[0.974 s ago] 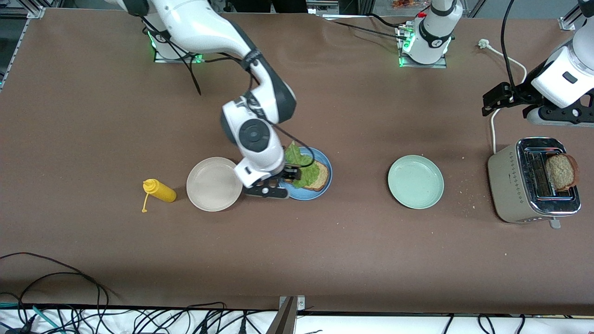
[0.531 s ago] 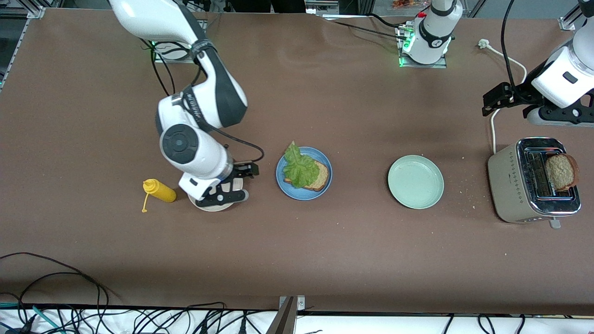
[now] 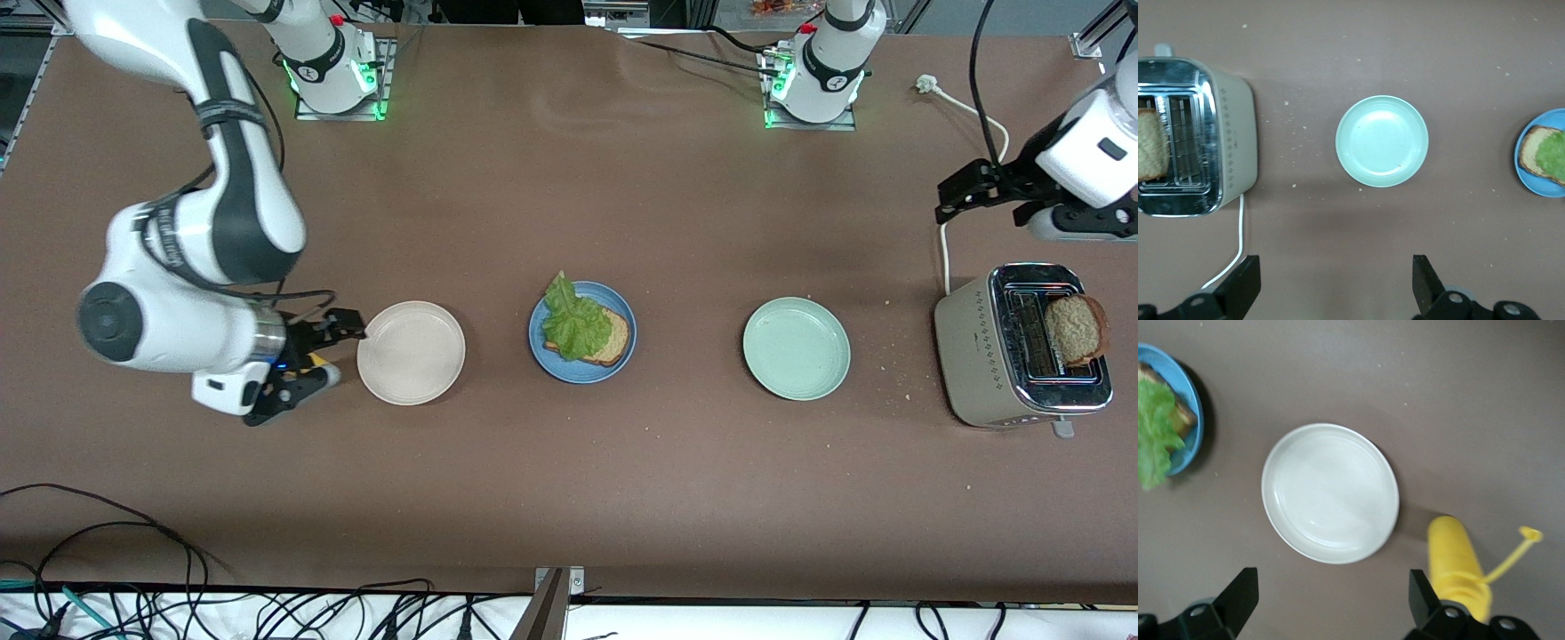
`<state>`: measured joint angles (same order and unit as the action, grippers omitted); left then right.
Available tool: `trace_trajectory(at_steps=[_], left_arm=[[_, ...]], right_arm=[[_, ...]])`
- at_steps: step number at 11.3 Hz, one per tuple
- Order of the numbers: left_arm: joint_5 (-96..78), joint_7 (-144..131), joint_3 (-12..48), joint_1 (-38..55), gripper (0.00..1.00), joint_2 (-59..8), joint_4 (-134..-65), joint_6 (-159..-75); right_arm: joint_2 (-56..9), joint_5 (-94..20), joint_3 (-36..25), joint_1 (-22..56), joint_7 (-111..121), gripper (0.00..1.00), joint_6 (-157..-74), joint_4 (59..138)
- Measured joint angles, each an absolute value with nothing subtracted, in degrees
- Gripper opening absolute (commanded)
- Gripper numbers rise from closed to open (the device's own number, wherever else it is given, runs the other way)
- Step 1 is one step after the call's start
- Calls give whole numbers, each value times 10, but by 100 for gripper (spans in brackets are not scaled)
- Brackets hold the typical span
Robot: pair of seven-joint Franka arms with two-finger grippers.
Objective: Make sandwich in blue plate with both arms
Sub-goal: 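Open the right gripper and withdraw it toward the yellow bottle, then grasp the yellow squeeze bottle with the right gripper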
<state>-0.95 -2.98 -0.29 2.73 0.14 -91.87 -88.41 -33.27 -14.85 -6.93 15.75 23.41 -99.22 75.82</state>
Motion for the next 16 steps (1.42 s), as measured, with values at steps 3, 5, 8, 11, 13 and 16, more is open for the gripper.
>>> trace_trajectory(at_steps=[3,5,8,11,13,16], left_arm=[[-9,-27,-5,-17,100,-5,-915,-885],[-9,-27,-4,-19,100,-8,-909,-885],[-10,-27,1,-17,100,-11,-905,-885],[-10,-29,13,-10,100,-20,-905,-885],[-10,-29,21,-7,100,-33,-905,-885],[-7,-30,33,10,100,-50,-904,-885]], right_arm=[[-332,-149,-51,86,412,100,-957,759],[-332,-149,-48,55,496,100,-938,759],[-332,-149,-32,-4,615,100,-901,759],[-333,-149,-30,-52,722,100,-880,758],[-340,-149,-29,-74,774,100,-874,758],[-379,-180,-28,-100,848,100,-874,758]])
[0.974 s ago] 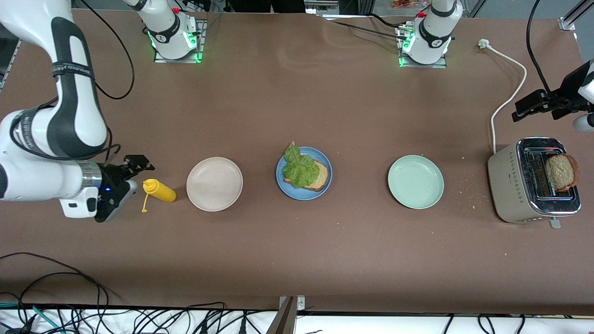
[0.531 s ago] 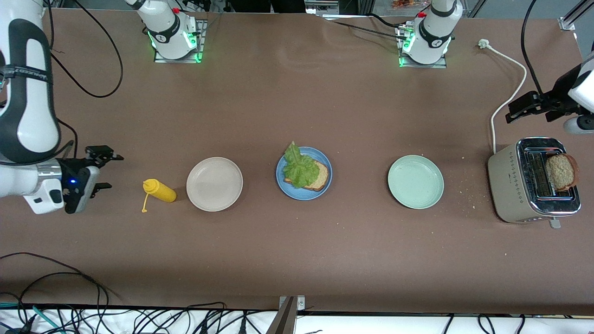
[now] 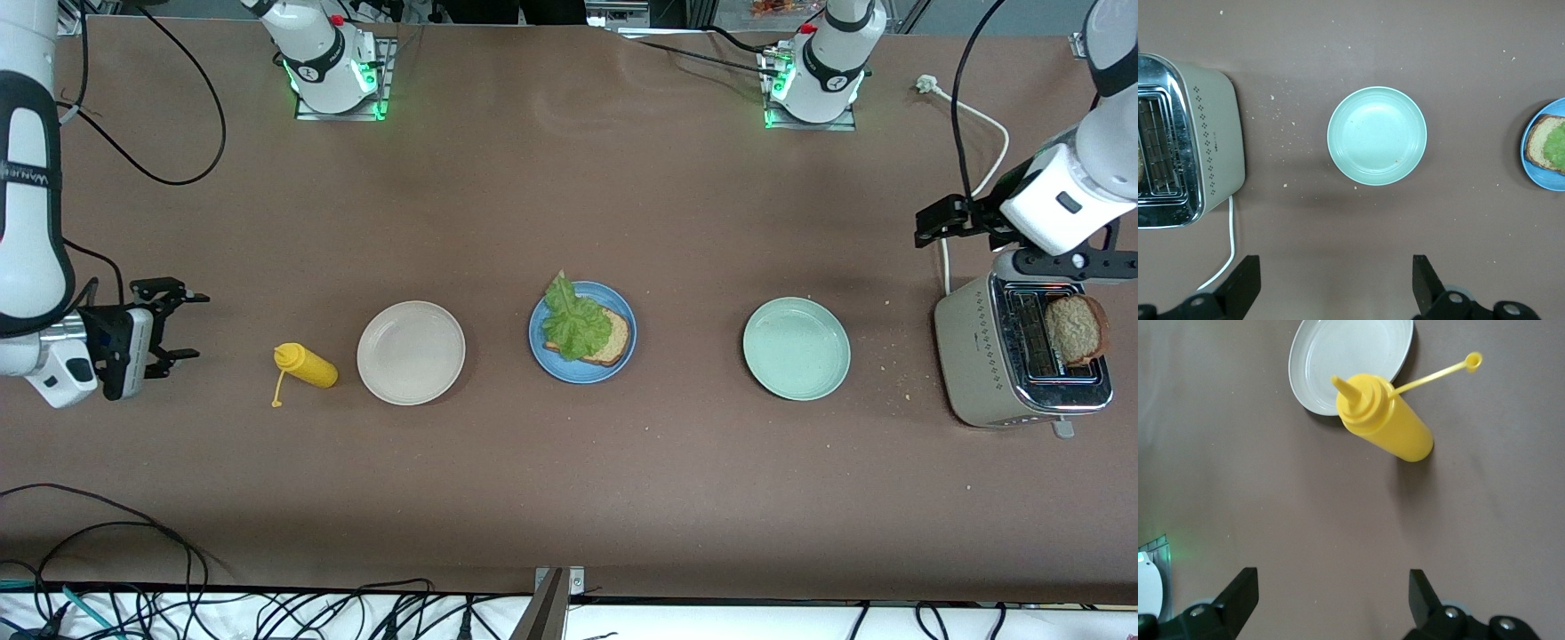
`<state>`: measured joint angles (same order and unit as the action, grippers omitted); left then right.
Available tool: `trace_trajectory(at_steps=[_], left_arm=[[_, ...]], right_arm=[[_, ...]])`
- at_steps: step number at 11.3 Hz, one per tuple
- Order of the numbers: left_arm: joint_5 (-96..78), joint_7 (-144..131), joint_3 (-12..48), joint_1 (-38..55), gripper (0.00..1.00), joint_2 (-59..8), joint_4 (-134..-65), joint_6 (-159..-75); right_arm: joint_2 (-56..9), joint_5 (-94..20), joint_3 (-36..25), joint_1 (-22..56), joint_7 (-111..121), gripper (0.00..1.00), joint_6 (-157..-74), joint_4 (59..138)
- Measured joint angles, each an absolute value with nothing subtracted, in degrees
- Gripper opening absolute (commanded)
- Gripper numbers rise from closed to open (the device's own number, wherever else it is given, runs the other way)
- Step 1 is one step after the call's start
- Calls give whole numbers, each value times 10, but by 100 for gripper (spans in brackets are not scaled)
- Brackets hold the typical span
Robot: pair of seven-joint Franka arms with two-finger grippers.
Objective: Make sandwich in blue plate with both arms
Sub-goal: 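Grasp the yellow squeeze bottle with the right gripper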
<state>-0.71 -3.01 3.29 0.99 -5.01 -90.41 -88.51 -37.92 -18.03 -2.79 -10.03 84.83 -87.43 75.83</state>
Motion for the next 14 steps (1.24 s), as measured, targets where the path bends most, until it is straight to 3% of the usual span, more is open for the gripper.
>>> trace_trajectory(at_steps=[7,14], left_arm=[[-6,-30,38,13,100,-50,-867,-885],[-6,-31,58,13,100,-48,-866,-875]], right_arm=[[-504,-327,-28,-150,1006,100,-893,758],[-536,-492,-22,-150,1193,100,-891,757]])
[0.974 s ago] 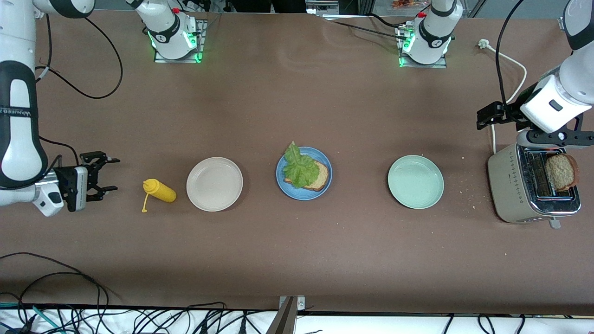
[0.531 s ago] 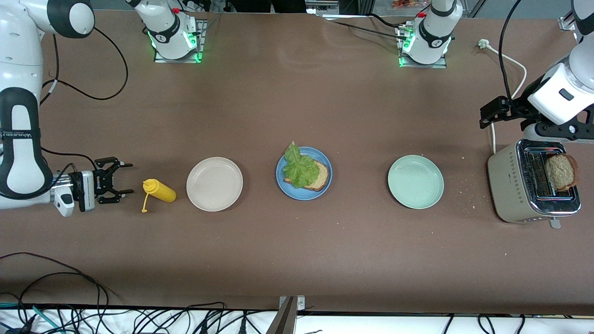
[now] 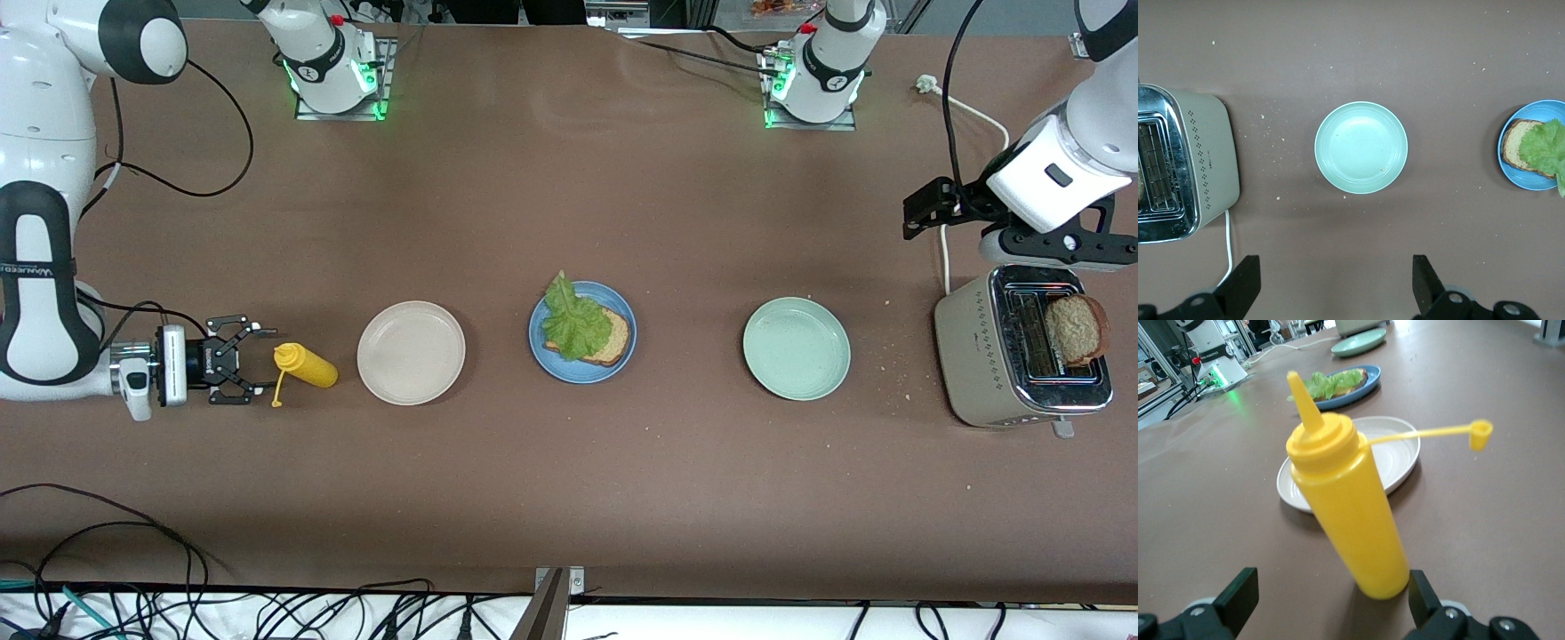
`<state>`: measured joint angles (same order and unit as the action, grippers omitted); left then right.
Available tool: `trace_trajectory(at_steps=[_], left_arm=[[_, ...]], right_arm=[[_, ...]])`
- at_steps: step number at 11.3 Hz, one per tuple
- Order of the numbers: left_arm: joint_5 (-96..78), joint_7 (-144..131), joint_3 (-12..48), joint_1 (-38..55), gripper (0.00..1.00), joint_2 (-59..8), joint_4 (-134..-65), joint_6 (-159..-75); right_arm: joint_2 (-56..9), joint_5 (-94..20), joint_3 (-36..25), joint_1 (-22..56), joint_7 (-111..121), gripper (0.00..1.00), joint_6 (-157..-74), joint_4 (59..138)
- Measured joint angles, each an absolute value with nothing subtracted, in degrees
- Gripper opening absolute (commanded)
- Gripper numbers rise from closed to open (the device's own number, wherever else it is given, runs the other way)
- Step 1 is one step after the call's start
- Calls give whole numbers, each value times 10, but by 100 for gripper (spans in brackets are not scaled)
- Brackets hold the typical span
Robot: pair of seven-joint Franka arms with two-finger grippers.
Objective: Make sandwich in blue plate with both arms
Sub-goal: 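Grasp the yellow squeeze bottle with the right gripper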
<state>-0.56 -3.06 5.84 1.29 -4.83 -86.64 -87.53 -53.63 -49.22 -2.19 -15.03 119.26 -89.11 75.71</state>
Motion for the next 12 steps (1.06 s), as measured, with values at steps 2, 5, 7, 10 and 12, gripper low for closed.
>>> trace_trajectory(at_steps=[2,5,7,10,12], left_arm=[[-6,-31,59,13,100,-48,-866,-875],[-6,-31,60,13,100,-48,-866,-875],[-6,-31,60,13,100,-47,-866,-875],[-6,-31,66,13,100,-47,-866,-875],[-6,-31,67,13,100,-47,-866,-875]], right_arm=[[-545,-531,-20,-150,1238,100,-889,757],[-577,-583,-15,-149,1278,100,-887,758],[-600,-597,-12,-149,1298,100,-890,758],[-606,-599,-7,-149,1306,100,-891,756],[-606,-599,-4,-145,1306,78,-899,756]])
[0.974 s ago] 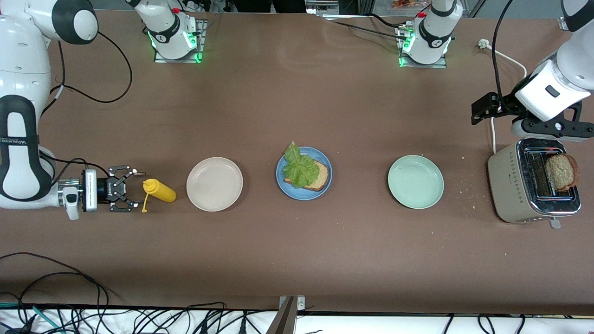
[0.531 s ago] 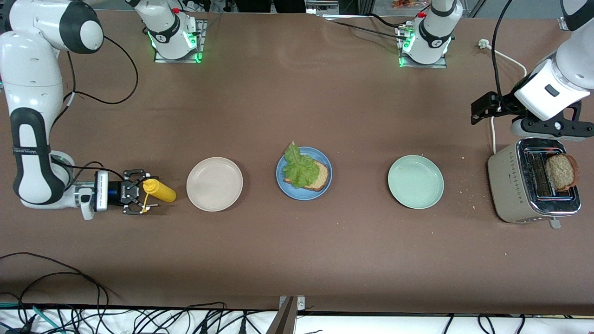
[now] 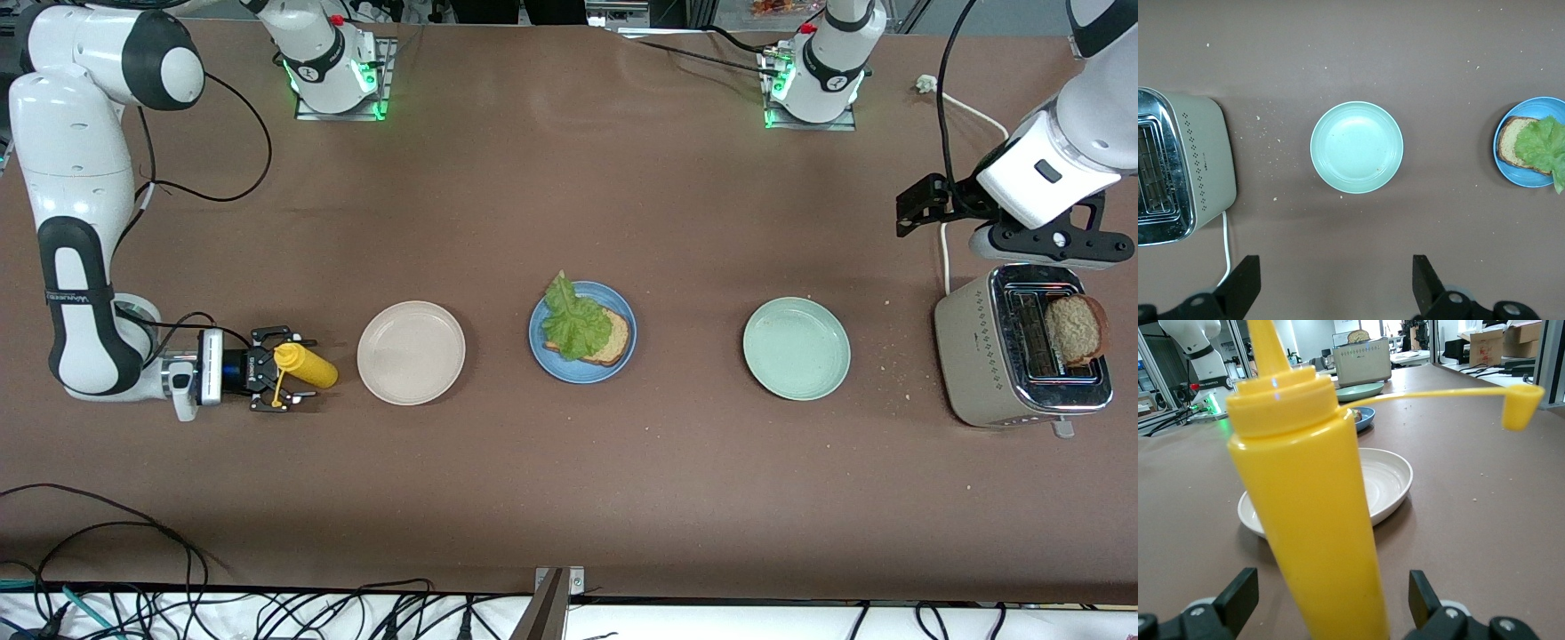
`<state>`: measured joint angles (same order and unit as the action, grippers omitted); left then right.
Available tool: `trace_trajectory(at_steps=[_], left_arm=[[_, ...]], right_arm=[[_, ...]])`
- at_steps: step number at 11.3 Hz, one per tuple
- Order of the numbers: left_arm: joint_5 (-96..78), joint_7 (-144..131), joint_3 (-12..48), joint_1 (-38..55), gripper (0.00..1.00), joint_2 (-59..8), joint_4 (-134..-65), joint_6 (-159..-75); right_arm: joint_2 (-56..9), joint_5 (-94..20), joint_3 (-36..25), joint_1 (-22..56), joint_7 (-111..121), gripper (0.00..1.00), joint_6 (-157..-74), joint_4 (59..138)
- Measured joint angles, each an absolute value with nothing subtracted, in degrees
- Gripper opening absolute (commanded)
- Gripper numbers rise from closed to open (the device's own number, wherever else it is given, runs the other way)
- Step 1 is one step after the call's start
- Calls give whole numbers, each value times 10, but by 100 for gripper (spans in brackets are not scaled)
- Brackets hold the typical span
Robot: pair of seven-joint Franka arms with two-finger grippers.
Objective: Make sandwich in blue plate with both arms
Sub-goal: 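Grasp the yellow squeeze bottle with the right gripper, then lift the yellow bottle and carry it over the blue plate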
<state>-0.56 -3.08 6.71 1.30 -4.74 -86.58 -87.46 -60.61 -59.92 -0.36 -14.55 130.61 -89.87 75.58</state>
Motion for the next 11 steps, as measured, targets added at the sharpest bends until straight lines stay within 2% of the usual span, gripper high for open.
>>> trace_trajectory(at_steps=[1,2,3,4,9,11], left_arm=[[-6,-31,67,13,100,-47,-866,-875],[-6,-31,67,13,100,-47,-866,-875],[-6,-31,67,13,100,-47,-866,-875],[-6,-31,67,13,100,-47,-866,-875],[-6,-31,67,13,100,-47,-866,-875],[-6,-31,67,13,100,-47,-866,-874]], right_arm=[[-606,-599,-3,-143,1306,59,-904,756],[-607,-599,-1,-141,1306,30,-908,756],[-608,-599,0,-139,1306,12,-914,756],[-609,-599,1,-138,1308,0,-919,756],[-606,-597,12,-127,1309,0,-959,752],[-590,-553,13,-117,1265,0,-991,745]])
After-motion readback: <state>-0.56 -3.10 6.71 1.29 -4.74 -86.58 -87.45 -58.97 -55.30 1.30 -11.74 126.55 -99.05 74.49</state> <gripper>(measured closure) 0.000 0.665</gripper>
